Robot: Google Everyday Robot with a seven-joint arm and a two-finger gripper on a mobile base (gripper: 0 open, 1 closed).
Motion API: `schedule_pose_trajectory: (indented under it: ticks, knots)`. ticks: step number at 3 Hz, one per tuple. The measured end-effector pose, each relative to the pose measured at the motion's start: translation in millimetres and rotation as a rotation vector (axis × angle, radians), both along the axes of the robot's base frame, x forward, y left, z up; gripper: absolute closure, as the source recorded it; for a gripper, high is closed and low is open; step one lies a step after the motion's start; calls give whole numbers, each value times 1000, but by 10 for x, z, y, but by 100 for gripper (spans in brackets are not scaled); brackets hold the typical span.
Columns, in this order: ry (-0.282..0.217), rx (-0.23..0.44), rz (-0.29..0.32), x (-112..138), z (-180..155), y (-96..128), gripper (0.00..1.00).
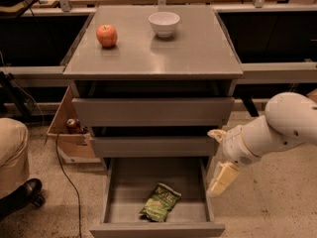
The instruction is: Pick green jalapeno chip bag from bottom drawer and place on counter
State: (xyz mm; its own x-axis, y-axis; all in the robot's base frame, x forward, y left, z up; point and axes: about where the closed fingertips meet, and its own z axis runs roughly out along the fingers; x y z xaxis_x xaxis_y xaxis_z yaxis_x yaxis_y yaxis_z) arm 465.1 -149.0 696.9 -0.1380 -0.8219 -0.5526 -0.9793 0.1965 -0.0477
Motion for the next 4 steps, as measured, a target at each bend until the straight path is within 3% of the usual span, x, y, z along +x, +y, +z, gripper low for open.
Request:
schedule_pose_trajectory:
  ticks: [2,3,4]
  knots:
    - [-10,38,-20,49,-108,76,0]
    - [-36,135,-55,214,-362,213,0]
    - [-57,266,-89,520,-844,385,0]
